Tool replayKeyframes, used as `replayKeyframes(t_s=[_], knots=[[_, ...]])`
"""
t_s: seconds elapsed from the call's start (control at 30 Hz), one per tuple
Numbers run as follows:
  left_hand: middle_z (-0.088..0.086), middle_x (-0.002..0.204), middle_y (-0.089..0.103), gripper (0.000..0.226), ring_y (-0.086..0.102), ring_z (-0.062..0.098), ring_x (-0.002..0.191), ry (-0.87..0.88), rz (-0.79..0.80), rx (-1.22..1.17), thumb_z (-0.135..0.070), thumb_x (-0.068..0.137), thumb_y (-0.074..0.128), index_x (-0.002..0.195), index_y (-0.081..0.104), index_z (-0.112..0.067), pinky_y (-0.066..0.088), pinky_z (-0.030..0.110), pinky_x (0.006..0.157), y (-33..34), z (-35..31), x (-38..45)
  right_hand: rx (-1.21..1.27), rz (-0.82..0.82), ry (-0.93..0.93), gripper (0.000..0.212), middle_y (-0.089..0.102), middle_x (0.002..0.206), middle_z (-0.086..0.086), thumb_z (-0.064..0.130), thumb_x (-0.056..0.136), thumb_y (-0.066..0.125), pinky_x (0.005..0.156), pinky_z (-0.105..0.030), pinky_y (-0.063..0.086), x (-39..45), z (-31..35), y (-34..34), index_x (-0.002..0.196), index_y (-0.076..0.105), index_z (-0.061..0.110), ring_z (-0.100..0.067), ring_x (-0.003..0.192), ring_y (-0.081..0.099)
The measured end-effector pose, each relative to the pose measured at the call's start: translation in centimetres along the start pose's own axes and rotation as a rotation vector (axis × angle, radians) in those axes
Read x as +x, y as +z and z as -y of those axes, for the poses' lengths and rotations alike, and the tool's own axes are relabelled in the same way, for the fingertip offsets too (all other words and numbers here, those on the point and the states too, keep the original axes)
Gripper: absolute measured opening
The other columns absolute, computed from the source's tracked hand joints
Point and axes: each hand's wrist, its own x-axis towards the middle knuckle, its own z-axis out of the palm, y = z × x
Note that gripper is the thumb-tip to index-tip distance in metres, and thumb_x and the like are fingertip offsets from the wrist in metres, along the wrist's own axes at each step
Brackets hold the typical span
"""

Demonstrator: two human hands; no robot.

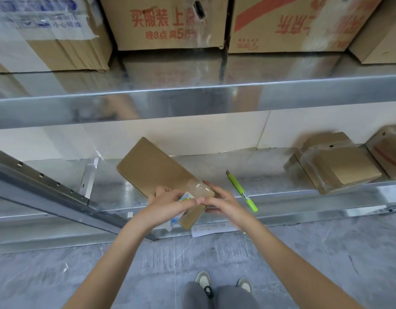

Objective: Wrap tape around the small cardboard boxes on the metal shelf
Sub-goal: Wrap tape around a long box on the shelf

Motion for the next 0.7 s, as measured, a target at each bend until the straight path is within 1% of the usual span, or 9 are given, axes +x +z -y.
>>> replayKeyframes(t_s=[0.1, 0.17, 0.23, 0.37, 0.43, 0.5, 0.57, 0.63, 0.7], knots=[[0.001, 0.115, 0.062, 0.061, 0.042, 0.016, 0.126, 0.031, 0.038, -0.078, -0.072, 0.067, 0.054, 0.105, 0.067, -0.027, 0.037, 0.035, 0.107, 0.6, -0.6, 0.4, -0.299, -0.115, -0.114, 0.047, 0.065, 0.103, 0.01, 0.025, 0.083, 0.075, 0.092, -0.028, 0.05, 0.0, -0.2, 0.0, 0.128, 0.062, 0.026, -0.013, 0.1, 0.062], [0.005, 0.119, 0.061, 0.062, 0.046, 0.017, 0.125, 0.01, 0.017, -0.08, -0.07, 0.066, 0.056, 0.108, 0.066, -0.026, 0.038, 0.038, 0.109, 0.7, -0.9, 0.6, -0.721, -0.232, -0.244, 0.064, 0.05, 0.123, 0.006, 0.049, 0.084, 0.067, 0.103, -0.03, 0.041, -0.4, -0.4, -0.2, 0.14, 0.05, 0.026, -0.016, 0.12, 0.049], [0.003, 0.114, 0.064, 0.052, 0.047, 0.018, 0.124, -0.001, 0.013, -0.085, -0.067, 0.067, 0.057, 0.101, 0.068, -0.029, 0.038, 0.038, 0.109, 0.6, -1.1, 0.8, -0.957, -0.211, -0.42, 0.076, 0.038, 0.145, 0.002, 0.063, 0.087, 0.05, 0.108, -0.034, 0.036, -0.7, -0.3, -0.3, 0.151, 0.029, 0.029, -0.015, 0.135, 0.035], [0.003, 0.123, 0.056, 0.05, 0.045, 0.017, 0.124, -0.04, 0.023, -0.097, -0.067, 0.067, 0.057, 0.102, 0.064, -0.031, 0.041, 0.039, 0.104, 0.7, -1.1, 1.1, -0.725, 0.051, -0.53, 0.057, 0.043, 0.147, 0.002, 0.021, 0.096, 0.056, 0.105, -0.03, 0.041, -0.2, 0.8, 0.1, 0.148, 0.032, 0.029, -0.011, 0.134, 0.04], [0.003, 0.13, 0.047, 0.045, 0.042, 0.017, 0.126, -0.072, 0.011, -0.127, -0.069, 0.071, 0.058, 0.104, 0.061, -0.039, 0.043, 0.037, 0.096, 0.7, -0.9, 1.1, -0.742, 0.095, -0.521, 0.055, 0.045, 0.145, 0.0, 0.018, 0.097, 0.055, 0.104, -0.027, 0.04, 0.5, 1.7, 0.1, 0.147, 0.034, 0.025, -0.015, 0.133, 0.042], [0.005, 0.128, 0.055, 0.05, 0.048, 0.019, 0.125, -0.099, 0.007, -0.199, -0.071, 0.071, 0.059, 0.108, 0.063, -0.037, 0.047, 0.04, 0.097, 0.5, -0.6, 1.3, -0.843, 0.137, -0.495, 0.053, 0.042, 0.149, -0.003, 0.022, 0.1, 0.051, 0.11, -0.032, 0.034, 1.2, 2.4, 0.1, 0.149, 0.032, 0.024, -0.02, 0.135, 0.039], [0.003, 0.107, 0.069, 0.056, 0.064, 0.016, 0.097, -0.139, 0.008, -0.299, -0.072, 0.067, 0.062, 0.102, 0.064, -0.027, 0.053, 0.035, 0.087, -0.1, -0.7, 1.6, -1.052, 0.127, -0.482, 0.053, 0.028, 0.157, 0.002, 0.031, 0.103, 0.044, 0.114, -0.037, 0.028, 1.7, 2.8, 0.0, 0.152, 0.025, 0.029, -0.023, 0.139, 0.031], [-0.005, 0.078, 0.069, 0.046, 0.065, 0.011, 0.066, -0.18, 0.017, -0.34, -0.069, 0.074, 0.063, 0.093, 0.062, -0.027, 0.051, 0.023, 0.063, -1.0, -1.1, 2.0, -1.377, 0.073, -0.587, 0.052, 0.014, 0.161, 0.01, 0.036, 0.104, 0.034, 0.115, -0.038, 0.023, 1.9, 3.0, 0.0, 0.153, 0.02, 0.03, -0.02, 0.145, 0.02], [-0.008, 0.068, 0.068, 0.042, 0.065, 0.008, 0.056, -0.222, 0.053, -0.353, -0.067, 0.081, 0.06, 0.094, 0.063, -0.027, 0.048, 0.019, 0.051, -1.8, -1.6, 2.6, -1.504, 0.082, -0.646, 0.05, 0.007, 0.162, 0.013, 0.036, 0.105, 0.028, 0.117, -0.038, 0.018, 2.1, 3.0, 0.0, 0.154, 0.021, 0.026, -0.016, 0.148, 0.014]])
